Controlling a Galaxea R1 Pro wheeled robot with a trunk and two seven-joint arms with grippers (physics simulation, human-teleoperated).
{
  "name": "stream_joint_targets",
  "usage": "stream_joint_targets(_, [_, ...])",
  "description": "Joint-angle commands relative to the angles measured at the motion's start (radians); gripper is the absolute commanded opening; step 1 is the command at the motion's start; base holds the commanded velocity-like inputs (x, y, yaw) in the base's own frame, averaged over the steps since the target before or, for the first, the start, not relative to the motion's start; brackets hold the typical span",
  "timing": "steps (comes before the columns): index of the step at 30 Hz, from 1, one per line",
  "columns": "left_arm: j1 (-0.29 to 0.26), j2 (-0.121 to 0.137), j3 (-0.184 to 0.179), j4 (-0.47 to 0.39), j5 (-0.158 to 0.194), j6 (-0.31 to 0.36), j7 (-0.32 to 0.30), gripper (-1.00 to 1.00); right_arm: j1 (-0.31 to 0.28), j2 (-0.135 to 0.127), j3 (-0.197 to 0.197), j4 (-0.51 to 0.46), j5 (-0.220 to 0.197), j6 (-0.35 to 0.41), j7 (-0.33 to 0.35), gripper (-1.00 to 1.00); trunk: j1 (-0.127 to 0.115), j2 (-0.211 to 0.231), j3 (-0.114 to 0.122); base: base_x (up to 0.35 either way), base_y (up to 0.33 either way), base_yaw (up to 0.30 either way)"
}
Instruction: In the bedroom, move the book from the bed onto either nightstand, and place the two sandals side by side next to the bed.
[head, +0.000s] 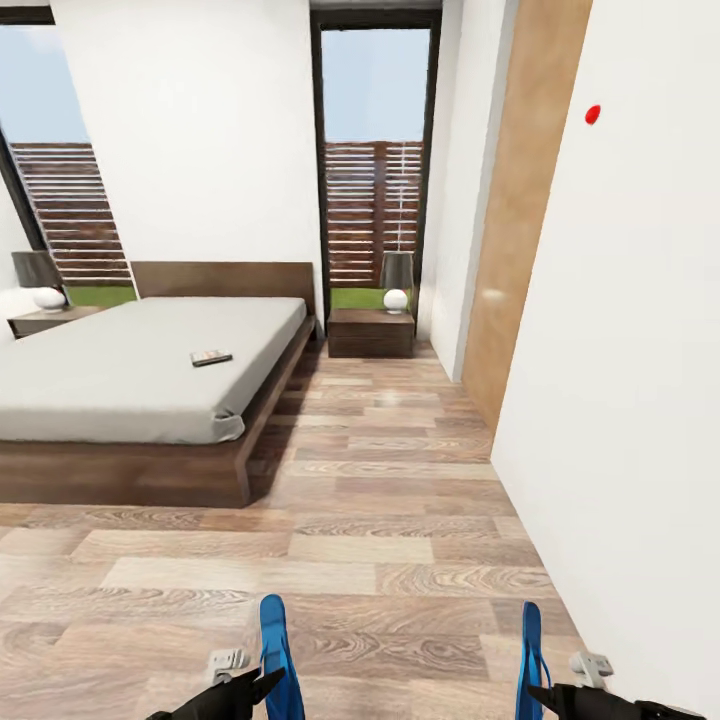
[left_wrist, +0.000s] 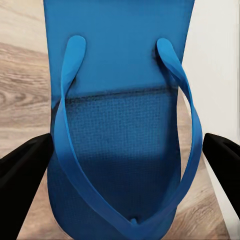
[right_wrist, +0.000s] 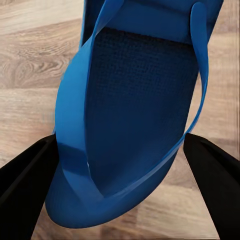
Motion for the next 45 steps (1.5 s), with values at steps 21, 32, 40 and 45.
stream_joint_targets(21, [0.0, 0.0, -0.002, 0.001, 0.003, -0.004, -0.003, -1.0, -0.001, 0.0, -0.006, 0.0, -0.005, 0.009, 0.003, -1.0, 0.0, 0.0, -0.001, 0.0, 0.0, -0.073])
stream_joint_targets(32, [0.0, -0.001, -0.002, 0.001, 0.003, -0.003, -0.002, -1.0, -0.001, 0.0, -0.006, 0.0, -0.005, 0.009, 0.003, -1.0, 0.0, 0.0, -0.001, 0.0, 0.0, 0.0])
stream_joint_targets(40, [0.0, -0.001, -0.002, 0.001, 0.003, -0.004, -0.002, -1.0, -0.001, 0.0, -0.006, 0.0, -0.005, 0.008, 0.003, -1.0, 0.0, 0.0, -0.002, 0.0, 0.0, 0.0])
stream_joint_targets(45, [0.0, -0.006, -0.002, 0.001, 0.003, -0.003, -0.002, -1.0, -0.001, 0.0, -0.006, 0.0, -0.005, 0.008, 0.003, -1.0, 0.0, 0.0, -0.009, 0.0, 0.0, 0.0])
